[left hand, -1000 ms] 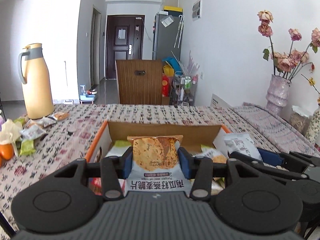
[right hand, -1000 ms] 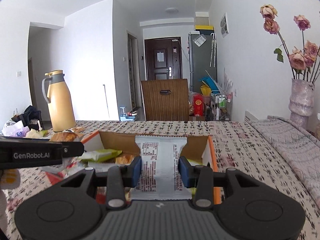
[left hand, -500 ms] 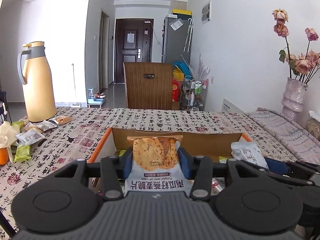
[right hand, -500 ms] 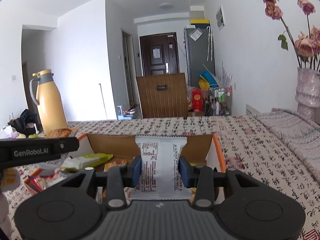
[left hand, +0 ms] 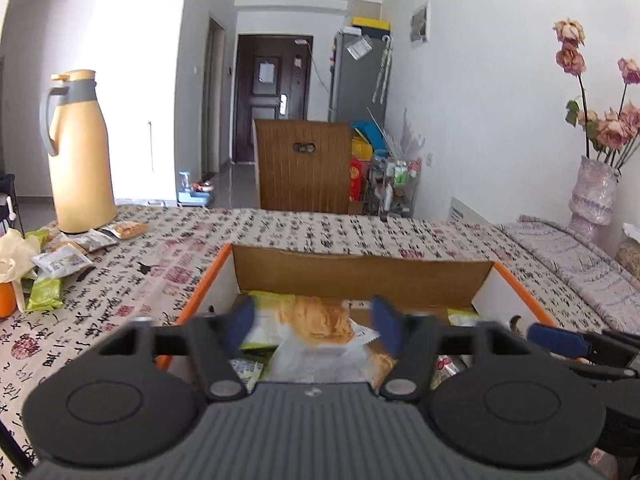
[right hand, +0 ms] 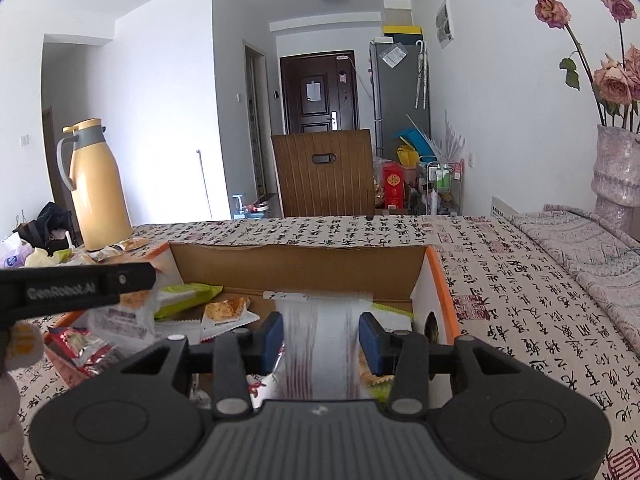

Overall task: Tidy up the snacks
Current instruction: 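Carry both packets into the red box and open both grippers, then move both tools back to the loose packets beside the box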

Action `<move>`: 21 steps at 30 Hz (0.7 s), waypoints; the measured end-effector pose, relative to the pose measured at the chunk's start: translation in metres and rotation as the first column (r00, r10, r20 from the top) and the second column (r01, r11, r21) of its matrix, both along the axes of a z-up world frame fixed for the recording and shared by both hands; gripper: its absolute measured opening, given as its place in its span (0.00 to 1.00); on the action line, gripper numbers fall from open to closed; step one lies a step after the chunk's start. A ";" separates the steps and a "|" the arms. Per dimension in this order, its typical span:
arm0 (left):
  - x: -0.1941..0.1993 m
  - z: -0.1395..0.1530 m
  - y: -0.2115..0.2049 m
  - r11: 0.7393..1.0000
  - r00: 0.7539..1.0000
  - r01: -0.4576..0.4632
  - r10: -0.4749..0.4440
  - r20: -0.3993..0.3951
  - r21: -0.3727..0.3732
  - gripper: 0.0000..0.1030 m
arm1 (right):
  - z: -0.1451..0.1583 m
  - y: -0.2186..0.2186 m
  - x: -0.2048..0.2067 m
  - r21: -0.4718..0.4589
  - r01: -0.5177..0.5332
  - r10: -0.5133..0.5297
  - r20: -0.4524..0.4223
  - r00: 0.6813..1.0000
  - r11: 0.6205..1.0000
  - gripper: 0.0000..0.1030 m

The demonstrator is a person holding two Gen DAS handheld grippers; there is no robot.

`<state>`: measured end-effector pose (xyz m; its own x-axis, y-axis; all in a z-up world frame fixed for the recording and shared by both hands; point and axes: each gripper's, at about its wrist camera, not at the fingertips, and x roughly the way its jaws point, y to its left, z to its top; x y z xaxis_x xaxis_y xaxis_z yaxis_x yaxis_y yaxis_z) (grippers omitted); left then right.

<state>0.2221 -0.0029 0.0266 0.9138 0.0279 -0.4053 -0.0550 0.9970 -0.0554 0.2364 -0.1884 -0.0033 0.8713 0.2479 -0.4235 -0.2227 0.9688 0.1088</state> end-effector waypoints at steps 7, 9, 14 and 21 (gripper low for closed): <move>-0.007 0.006 0.002 0.999 0.999 -0.037 0.037 0.036 -0.018 1.00 | 0.001 -0.006 -0.001 0.017 0.030 -0.031 0.011 0.999 0.999 1.00; -0.006 0.006 0.002 0.999 0.999 -0.038 0.039 0.031 -0.017 1.00 | 0.000 -0.007 0.001 0.020 0.041 -0.041 0.004 0.999 0.999 1.00; -0.006 0.006 0.002 0.999 0.999 -0.035 0.035 0.030 -0.016 1.00 | 0.000 -0.009 0.001 0.023 0.052 -0.052 0.003 0.999 0.998 1.00; -0.011 0.017 -0.002 0.999 0.998 -0.041 0.041 0.037 -0.004 1.00 | 0.005 -0.009 0.001 0.022 0.059 -0.060 0.013 0.998 0.998 1.00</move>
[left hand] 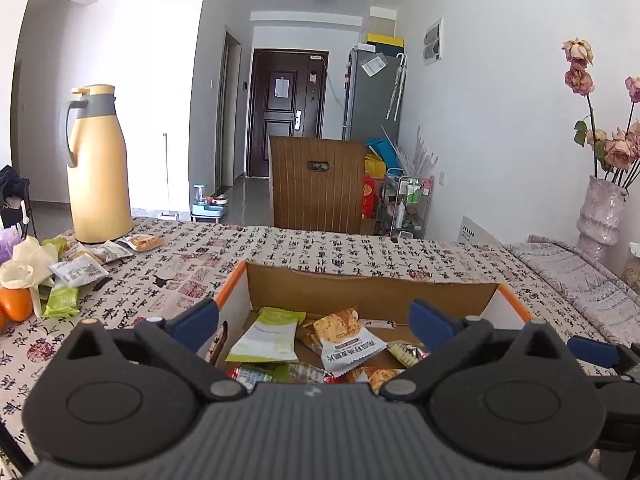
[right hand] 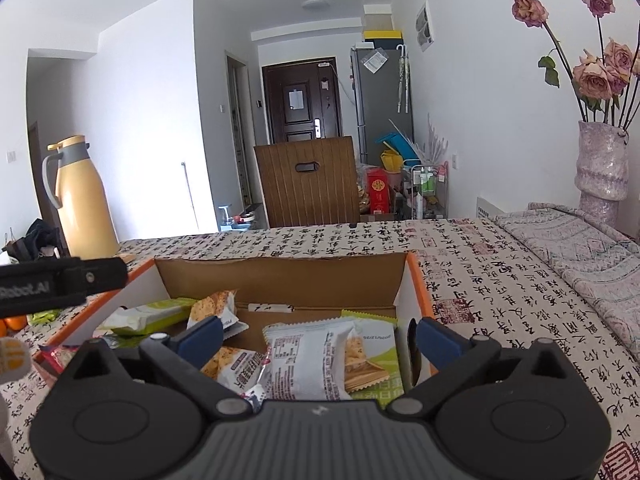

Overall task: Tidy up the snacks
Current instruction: 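Move both tools back to the loose packets beside the box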

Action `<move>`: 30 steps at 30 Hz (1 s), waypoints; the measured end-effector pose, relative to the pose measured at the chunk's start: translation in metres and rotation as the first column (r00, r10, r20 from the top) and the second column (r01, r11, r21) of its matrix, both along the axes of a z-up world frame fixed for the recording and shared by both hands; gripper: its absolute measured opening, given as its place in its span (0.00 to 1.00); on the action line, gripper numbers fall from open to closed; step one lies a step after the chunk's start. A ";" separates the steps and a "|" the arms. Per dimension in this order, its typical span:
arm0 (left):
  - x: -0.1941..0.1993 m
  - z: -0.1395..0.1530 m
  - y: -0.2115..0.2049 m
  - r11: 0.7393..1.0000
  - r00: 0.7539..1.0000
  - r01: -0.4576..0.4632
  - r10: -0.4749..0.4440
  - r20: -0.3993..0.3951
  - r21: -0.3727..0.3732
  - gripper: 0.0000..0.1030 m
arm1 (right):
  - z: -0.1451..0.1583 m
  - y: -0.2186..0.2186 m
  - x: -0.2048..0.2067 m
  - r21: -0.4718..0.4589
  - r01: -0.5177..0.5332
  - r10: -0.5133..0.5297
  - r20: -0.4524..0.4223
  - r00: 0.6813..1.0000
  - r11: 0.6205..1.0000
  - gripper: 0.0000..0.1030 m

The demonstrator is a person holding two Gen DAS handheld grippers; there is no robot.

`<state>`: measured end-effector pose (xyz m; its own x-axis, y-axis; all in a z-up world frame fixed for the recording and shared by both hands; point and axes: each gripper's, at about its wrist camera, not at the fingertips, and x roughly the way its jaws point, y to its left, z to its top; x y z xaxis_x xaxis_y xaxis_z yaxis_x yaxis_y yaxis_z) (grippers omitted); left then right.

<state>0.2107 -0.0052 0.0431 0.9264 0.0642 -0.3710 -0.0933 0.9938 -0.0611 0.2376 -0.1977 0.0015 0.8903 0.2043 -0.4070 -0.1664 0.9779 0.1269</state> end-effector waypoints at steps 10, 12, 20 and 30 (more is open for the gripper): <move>-0.031 0.020 0.001 1.000 0.999 -0.005 0.004 0.032 0.014 1.00 | 0.021 0.004 -0.032 -0.033 -0.020 0.021 0.036 0.999 0.999 1.00; -0.039 0.023 0.003 1.000 0.999 -0.006 0.005 0.035 0.014 1.00 | 0.022 0.004 -0.040 -0.036 -0.025 0.026 0.034 0.999 0.999 1.00; -0.075 0.023 0.005 1.000 1.000 -0.004 0.003 0.020 0.021 1.00 | 0.021 0.004 -0.078 -0.043 -0.044 0.045 0.014 0.999 0.998 1.00; -0.118 0.007 0.009 1.000 0.999 0.011 -0.011 -0.042 0.011 1.00 | 0.009 0.002 -0.127 -0.051 -0.062 0.059 -0.050 0.997 0.997 1.00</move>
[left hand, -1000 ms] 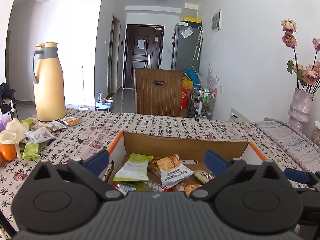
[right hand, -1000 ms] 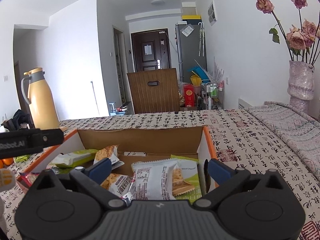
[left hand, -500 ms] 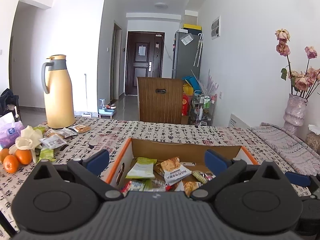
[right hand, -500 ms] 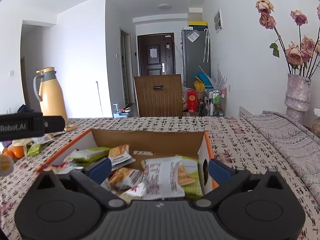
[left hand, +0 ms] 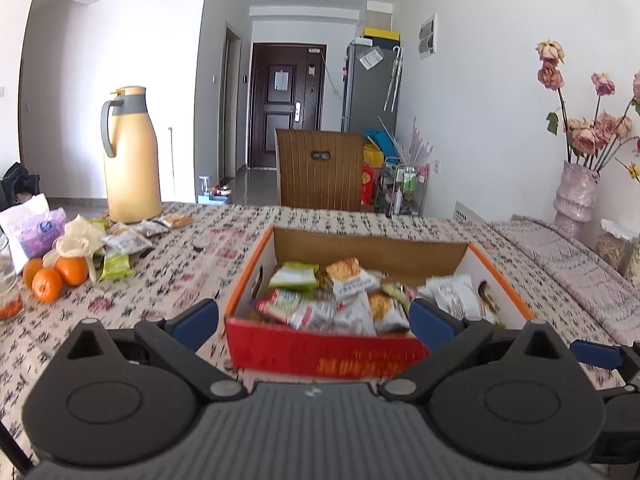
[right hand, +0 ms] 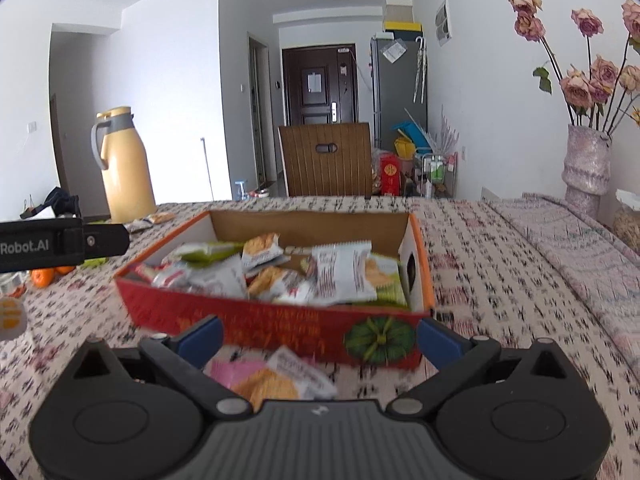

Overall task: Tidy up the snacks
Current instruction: 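Move both tools back to the loose packets beside the box, then grasp a white printed packet with the right gripper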

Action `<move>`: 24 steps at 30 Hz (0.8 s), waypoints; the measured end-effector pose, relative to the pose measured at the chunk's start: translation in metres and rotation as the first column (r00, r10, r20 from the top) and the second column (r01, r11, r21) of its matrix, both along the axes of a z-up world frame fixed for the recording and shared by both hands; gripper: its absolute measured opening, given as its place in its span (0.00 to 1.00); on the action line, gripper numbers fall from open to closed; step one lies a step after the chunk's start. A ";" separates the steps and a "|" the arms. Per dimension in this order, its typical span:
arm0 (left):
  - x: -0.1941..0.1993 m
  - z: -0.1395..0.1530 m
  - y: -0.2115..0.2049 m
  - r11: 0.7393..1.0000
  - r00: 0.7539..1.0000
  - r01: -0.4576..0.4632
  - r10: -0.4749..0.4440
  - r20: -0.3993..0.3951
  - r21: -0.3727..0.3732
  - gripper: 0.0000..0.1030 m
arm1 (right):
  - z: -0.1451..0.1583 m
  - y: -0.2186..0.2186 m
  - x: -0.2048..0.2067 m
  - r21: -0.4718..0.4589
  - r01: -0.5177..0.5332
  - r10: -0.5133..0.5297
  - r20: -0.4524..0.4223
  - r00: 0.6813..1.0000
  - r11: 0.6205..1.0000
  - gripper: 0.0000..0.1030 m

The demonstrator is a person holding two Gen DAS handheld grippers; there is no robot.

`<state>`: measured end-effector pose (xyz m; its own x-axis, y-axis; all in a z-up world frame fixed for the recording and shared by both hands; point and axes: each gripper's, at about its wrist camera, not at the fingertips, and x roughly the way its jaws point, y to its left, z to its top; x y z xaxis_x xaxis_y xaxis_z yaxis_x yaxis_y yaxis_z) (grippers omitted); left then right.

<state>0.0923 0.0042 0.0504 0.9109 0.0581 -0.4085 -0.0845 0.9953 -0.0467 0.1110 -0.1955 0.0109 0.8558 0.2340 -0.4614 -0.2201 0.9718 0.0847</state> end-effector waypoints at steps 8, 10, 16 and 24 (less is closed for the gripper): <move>-0.026 -0.021 0.007 1.000 0.997 0.005 -0.006 -0.071 -0.010 1.00 | -0.015 0.000 -0.032 -0.007 -0.018 0.017 -0.062 0.998 1.000 1.00; -0.031 -0.027 0.010 1.000 0.996 0.004 -0.005 -0.091 -0.015 1.00 | -0.020 0.001 -0.039 -0.011 -0.026 0.025 -0.079 0.997 1.000 1.00; -0.043 -0.042 0.014 1.000 0.989 0.008 -0.010 -0.147 -0.018 1.00 | -0.037 0.005 -0.047 -0.005 -0.052 0.051 -0.139 0.989 0.999 1.00; -0.054 -0.050 0.025 1.000 0.985 -0.003 -0.001 -0.173 -0.026 1.00 | -0.050 0.020 -0.043 -0.004 -0.091 0.088 -0.186 0.979 0.996 1.00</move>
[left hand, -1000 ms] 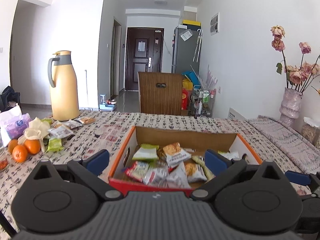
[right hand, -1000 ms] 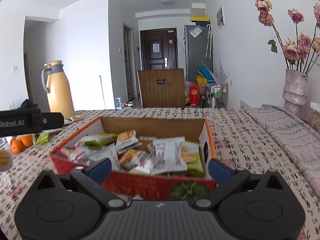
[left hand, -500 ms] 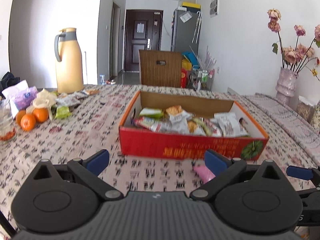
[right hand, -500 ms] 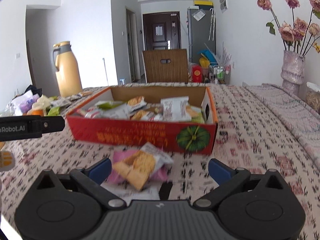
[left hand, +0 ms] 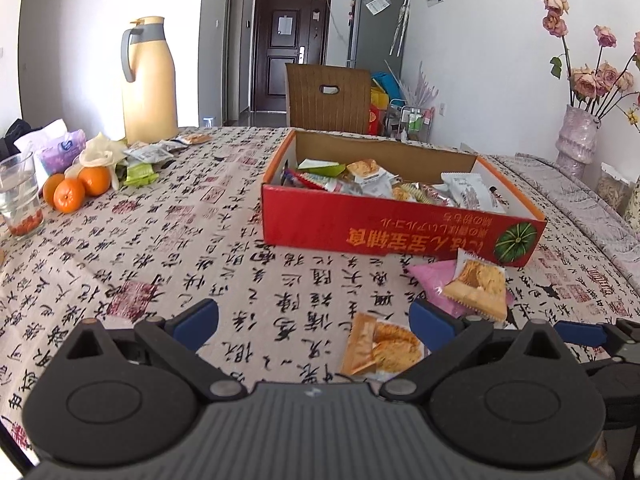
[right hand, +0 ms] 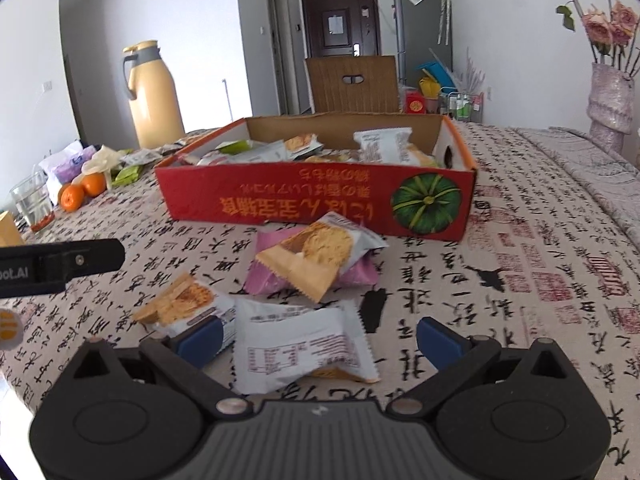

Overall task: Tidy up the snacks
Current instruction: 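Grasp a white printed packet with the right gripper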

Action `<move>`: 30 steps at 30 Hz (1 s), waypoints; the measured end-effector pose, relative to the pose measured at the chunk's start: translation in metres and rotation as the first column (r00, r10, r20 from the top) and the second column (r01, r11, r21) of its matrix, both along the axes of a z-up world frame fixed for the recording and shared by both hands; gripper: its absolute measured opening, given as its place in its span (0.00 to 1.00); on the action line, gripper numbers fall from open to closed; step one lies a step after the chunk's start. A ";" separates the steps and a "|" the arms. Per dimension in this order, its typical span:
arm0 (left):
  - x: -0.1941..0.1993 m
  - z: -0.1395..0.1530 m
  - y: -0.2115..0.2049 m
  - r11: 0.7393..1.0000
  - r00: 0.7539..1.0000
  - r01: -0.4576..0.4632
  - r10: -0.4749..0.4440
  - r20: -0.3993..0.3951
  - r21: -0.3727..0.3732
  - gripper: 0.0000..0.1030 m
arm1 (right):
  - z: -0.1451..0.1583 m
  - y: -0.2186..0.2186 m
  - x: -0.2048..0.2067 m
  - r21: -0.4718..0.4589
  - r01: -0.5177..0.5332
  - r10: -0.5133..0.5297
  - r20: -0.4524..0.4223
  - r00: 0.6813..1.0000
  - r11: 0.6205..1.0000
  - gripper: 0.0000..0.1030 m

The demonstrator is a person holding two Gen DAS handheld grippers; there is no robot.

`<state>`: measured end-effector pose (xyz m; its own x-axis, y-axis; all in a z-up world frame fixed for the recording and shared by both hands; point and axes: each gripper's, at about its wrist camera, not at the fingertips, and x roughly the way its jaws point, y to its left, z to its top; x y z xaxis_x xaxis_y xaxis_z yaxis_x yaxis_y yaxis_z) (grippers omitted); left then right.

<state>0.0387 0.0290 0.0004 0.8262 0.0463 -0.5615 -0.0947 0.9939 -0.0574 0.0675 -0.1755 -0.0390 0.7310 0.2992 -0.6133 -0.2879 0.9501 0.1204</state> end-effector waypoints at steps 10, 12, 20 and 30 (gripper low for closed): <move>0.002 -0.008 0.009 1.000 0.999 0.001 -0.001 -0.035 -0.015 1.00 | -0.014 0.012 0.016 -0.047 0.008 -0.009 -0.038 0.999 0.999 0.98; 0.003 -0.009 0.010 1.000 0.999 0.000 0.000 -0.037 -0.018 1.00 | -0.015 0.015 0.016 -0.076 0.013 -0.015 -0.025 1.000 0.997 0.90; 0.005 -0.013 0.010 1.000 0.999 0.005 -0.006 -0.051 -0.027 1.00 | -0.011 0.010 0.009 -0.081 0.015 -0.014 0.009 1.000 0.997 0.59; 0.011 -0.015 -0.001 1.000 0.998 0.025 -0.026 -0.065 -0.016 1.00 | -0.009 -0.002 -0.002 -0.051 0.012 -0.010 0.037 0.999 0.999 0.34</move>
